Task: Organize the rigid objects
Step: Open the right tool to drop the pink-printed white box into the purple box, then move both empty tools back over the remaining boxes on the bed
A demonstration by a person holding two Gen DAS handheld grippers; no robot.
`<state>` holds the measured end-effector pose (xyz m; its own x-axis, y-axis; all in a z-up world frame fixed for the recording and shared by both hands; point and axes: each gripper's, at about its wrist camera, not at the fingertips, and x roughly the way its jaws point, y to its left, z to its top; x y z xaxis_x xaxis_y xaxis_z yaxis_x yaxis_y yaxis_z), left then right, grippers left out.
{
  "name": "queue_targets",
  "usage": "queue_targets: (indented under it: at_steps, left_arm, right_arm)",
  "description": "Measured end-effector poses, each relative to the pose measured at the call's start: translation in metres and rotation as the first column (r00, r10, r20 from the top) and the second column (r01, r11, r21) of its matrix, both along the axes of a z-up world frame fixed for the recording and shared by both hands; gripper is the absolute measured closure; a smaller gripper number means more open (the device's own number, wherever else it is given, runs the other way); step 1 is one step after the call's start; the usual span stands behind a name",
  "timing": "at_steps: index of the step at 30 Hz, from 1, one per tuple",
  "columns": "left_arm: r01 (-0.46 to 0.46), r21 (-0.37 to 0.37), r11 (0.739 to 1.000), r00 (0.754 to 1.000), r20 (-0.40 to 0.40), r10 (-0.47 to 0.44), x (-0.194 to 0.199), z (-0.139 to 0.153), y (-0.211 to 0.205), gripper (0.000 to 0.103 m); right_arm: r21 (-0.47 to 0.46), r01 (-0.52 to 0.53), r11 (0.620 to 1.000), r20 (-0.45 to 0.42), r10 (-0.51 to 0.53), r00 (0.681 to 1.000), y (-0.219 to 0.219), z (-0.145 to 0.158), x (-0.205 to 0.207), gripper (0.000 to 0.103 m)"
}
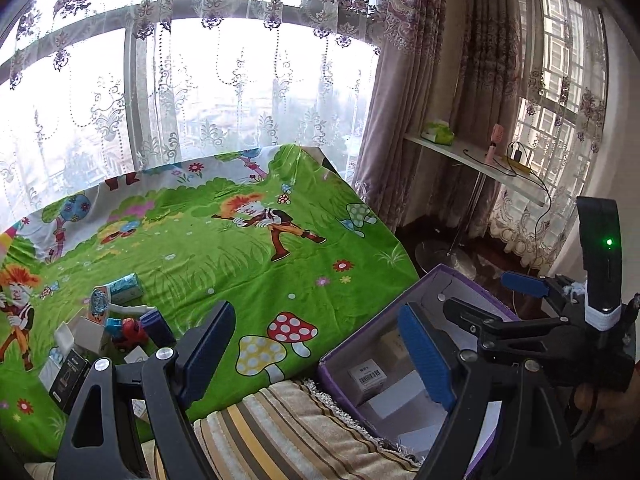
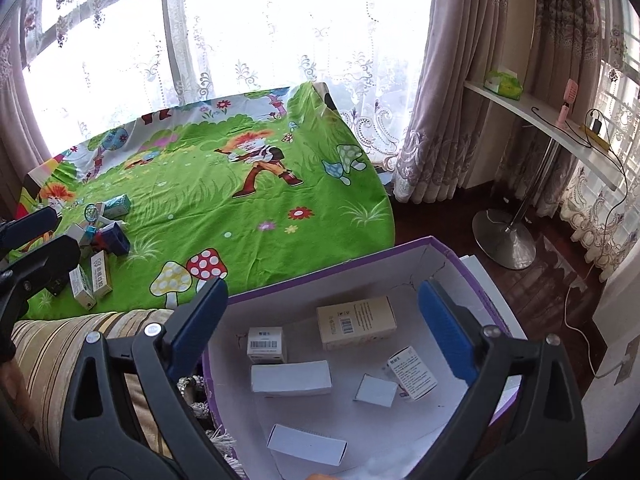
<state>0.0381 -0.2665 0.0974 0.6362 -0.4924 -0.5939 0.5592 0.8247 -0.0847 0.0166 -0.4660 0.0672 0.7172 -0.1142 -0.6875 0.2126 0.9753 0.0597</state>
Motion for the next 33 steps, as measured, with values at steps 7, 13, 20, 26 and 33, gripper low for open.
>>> queue_targets:
  at_steps: [7,13,20,26,33]
  left_arm:
    - [-0.027,-0.012,1.0,0.999,-0.025,0.027,0.003,-0.005,0.022,0.018]
    - [-0.113,-0.038,0.993,0.99,-0.086,0.109,0.013,-0.014,0.06,0.018]
    - [-0.264,-0.051,0.963,0.955,-0.151,0.254,0.026,-0.026,0.115,0.018]
    - [-0.388,-0.04,0.921,0.902,-0.221,0.371,0.037,-0.039,0.158,0.018]
    - [-0.471,-0.039,0.881,0.852,-0.28,0.443,0.045,-0.05,0.19,0.018]
  right_arm:
    - [0.028,-0.054,0.998,0.0,0.054,0.999,0.015,0.001,0.002,0.006]
    - [0.045,-0.095,0.994,-0.016,0.096,0.995,0.028,0.0,0.007,0.006]
    - [0.053,-0.149,0.987,-0.037,0.151,0.988,0.047,-0.002,0.013,0.006]
    - [0.043,-0.192,0.98,-0.052,0.194,0.98,0.07,-0.004,0.019,0.006]
    - [0.044,-0.253,0.966,-0.078,0.256,0.964,0.094,-0.007,0.026,0.006]
